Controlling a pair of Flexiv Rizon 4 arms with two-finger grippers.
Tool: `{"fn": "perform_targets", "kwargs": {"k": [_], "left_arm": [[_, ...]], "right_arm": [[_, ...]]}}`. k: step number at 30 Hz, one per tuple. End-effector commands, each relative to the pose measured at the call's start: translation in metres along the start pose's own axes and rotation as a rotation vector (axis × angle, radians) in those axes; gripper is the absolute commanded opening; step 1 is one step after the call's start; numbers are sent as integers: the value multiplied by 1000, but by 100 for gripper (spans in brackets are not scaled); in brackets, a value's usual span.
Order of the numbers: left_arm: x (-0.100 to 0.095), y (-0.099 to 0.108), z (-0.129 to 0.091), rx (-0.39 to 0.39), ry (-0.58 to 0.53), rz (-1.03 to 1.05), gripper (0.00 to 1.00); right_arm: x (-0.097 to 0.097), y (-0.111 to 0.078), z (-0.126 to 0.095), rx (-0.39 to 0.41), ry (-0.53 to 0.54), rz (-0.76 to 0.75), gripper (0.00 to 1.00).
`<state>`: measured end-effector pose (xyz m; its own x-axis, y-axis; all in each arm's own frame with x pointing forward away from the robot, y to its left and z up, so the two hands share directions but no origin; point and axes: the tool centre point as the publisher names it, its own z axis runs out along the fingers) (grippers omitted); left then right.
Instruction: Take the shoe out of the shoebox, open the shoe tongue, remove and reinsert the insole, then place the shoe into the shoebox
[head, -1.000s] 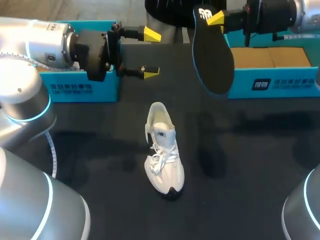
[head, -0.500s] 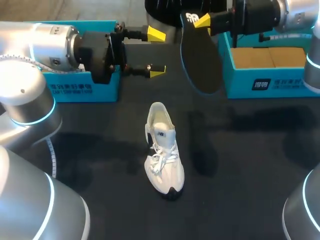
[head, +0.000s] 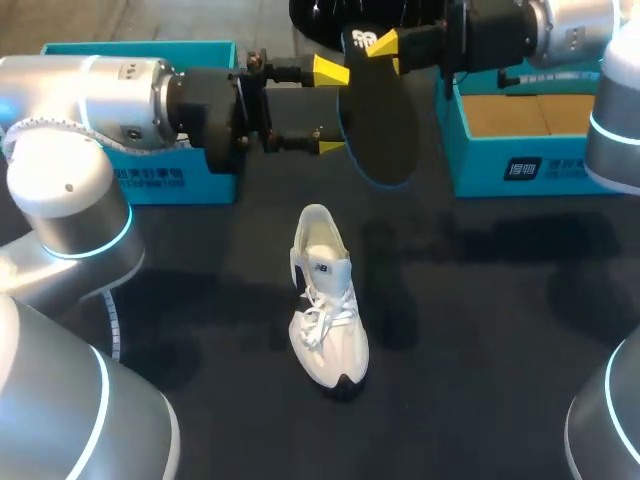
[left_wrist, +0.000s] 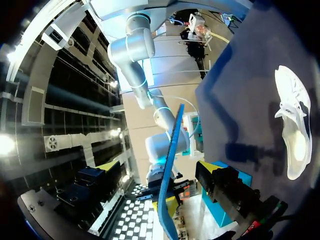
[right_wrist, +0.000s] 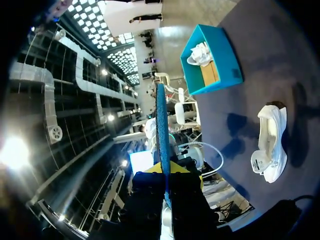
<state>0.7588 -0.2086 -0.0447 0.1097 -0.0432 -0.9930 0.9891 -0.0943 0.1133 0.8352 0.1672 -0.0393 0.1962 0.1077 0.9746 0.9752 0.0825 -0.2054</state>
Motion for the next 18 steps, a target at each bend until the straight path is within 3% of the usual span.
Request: {"fn": "perform_targets", "kwargs": {"k": [1, 5, 7, 9, 11, 13, 15, 18], "left_arm": [[2, 7, 11, 8, 2, 11, 100], [5, 10, 12, 8, 8, 16, 100], [8, 13, 12, 4, 14, 18, 91], [10, 16, 12, -1, 17, 17, 89], [11, 17, 11, -5, 19, 17, 75], [11, 17, 10, -7, 18, 14, 71], [12, 17, 10, -7, 15, 13, 57], [11, 17, 14, -1, 8, 13, 51]], "right_arm": [[-4, 0, 5, 0, 6, 3, 0], [-3, -6, 5, 0, 9, 4, 0], [-5, -8, 4, -1, 9, 4, 0], [-6, -10, 3, -7, 16, 3, 0], [-6, -12, 2, -10, 18, 3, 0], [-7, -12, 2, -10, 15, 3, 0], [-7, -13, 2, -10, 15, 0, 0], [-7, -12, 2, -9, 15, -2, 0]]}}
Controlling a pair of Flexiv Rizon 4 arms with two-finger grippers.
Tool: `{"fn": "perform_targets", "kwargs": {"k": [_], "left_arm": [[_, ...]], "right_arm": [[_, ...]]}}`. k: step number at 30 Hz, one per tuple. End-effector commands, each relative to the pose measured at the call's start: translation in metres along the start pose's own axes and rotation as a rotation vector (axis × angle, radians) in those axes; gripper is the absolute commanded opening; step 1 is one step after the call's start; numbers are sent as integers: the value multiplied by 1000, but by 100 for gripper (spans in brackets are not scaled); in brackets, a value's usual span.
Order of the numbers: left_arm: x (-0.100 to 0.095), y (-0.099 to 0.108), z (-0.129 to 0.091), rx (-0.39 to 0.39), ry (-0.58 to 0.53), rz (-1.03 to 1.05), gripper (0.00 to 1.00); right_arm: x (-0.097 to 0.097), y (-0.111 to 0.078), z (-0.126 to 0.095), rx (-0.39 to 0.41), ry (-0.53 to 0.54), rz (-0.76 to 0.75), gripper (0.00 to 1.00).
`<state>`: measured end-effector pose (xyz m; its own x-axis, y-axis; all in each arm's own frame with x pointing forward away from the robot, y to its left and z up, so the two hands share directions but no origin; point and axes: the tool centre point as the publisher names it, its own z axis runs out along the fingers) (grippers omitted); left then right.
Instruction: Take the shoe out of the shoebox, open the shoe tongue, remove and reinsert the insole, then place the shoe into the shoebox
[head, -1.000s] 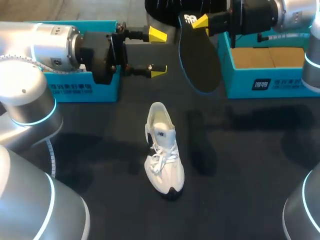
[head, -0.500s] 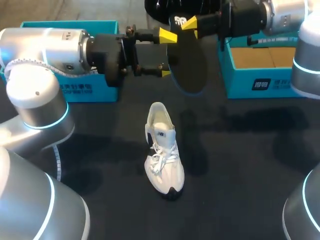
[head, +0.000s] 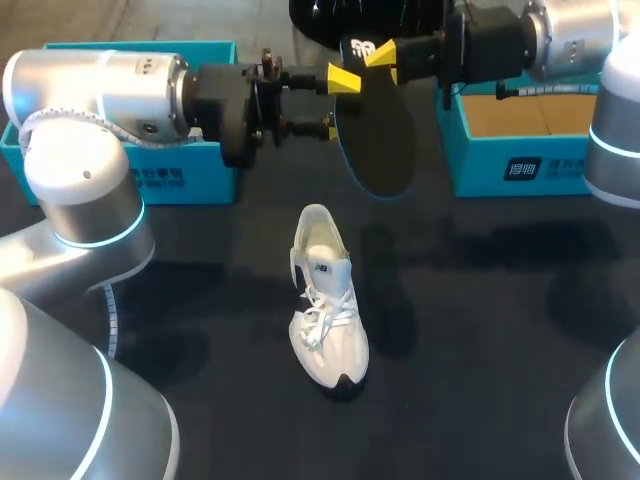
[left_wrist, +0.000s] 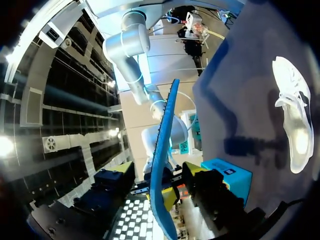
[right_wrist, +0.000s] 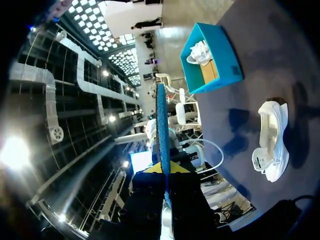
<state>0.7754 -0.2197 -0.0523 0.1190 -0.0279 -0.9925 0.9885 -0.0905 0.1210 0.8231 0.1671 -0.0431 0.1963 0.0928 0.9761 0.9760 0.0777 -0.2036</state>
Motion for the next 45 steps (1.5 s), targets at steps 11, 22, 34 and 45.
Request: {"fn": "perform_targets", "kwargs": {"k": [11, 22, 34, 45], "left_arm": [[2, -2, 13, 14, -22, 7, 31], [7, 0, 12, 20, -21, -9, 0], [9, 1, -5, 17, -24, -44, 0], [6, -2, -24, 4, -20, -54, 0]], "right_arm": [[-1, -2, 3, -10, 10, -2, 0], [-5, 0, 8, -9, 31, -11, 0], [-7, -7, -2, -43, 15, -137, 100], [-13, -46, -37, -66, -3, -282, 100]]}}
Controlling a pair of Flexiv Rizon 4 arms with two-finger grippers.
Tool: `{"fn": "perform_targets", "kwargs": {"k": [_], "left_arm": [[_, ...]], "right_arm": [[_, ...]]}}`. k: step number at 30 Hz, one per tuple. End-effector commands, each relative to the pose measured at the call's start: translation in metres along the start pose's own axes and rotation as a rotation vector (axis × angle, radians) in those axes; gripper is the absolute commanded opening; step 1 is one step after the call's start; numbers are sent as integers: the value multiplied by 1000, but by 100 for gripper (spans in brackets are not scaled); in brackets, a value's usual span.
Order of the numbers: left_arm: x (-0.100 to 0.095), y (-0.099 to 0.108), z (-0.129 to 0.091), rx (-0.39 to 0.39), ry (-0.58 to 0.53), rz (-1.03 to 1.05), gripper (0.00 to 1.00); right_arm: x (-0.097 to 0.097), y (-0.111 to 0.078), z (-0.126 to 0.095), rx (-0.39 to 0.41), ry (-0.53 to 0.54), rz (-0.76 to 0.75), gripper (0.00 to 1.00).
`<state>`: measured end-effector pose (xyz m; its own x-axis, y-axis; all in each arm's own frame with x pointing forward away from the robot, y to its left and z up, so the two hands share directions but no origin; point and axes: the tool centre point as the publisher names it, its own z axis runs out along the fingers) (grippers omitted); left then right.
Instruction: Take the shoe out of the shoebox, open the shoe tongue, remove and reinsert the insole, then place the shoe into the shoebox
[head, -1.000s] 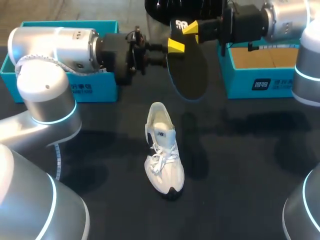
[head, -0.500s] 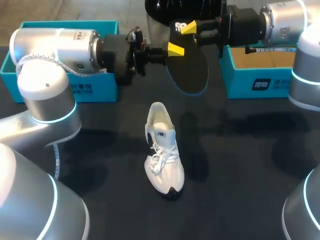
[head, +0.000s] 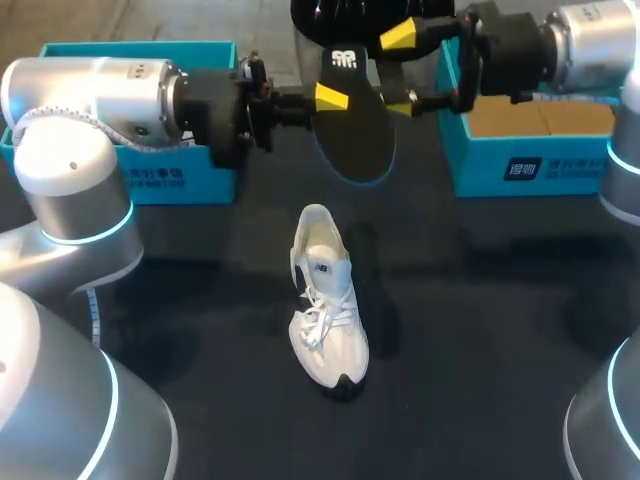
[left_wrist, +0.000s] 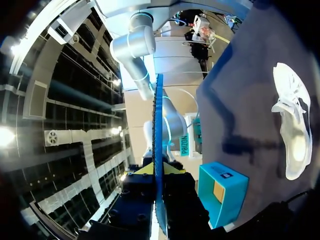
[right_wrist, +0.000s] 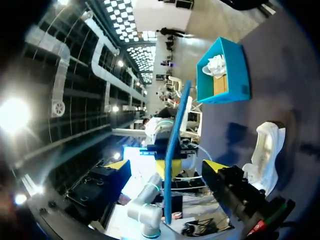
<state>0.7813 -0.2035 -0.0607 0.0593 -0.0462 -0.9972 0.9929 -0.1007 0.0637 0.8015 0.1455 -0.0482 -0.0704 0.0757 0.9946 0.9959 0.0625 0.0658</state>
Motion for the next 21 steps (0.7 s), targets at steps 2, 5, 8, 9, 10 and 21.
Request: {"fn": "perform_targets", "kwargs": {"k": [2, 5, 8, 9, 10, 21], "left_arm": [[-3, -6, -9, -5, 4, 7, 0], [-4, -6, -10, -6, -2, 5, 0], [-6, -6, -10, -8, -4, 8, 0], [-6, -6, -10, -8, -3, 9, 0], [-6, -6, -9, -8, -3, 11, 0], [-10, -7, -9, -11, 1, 19, 0]], "right_arm": [[4, -30, -25, -30, -2, -53, 100], [6, -39, -31, -39, -16, -53, 100], [4, -48, -39, -63, -13, -45, 100], [4, -50, -41, -66, -12, -39, 100], [3, -52, -43, -66, -12, -35, 100], [-1, -56, -50, -80, -1, -17, 100]]}}
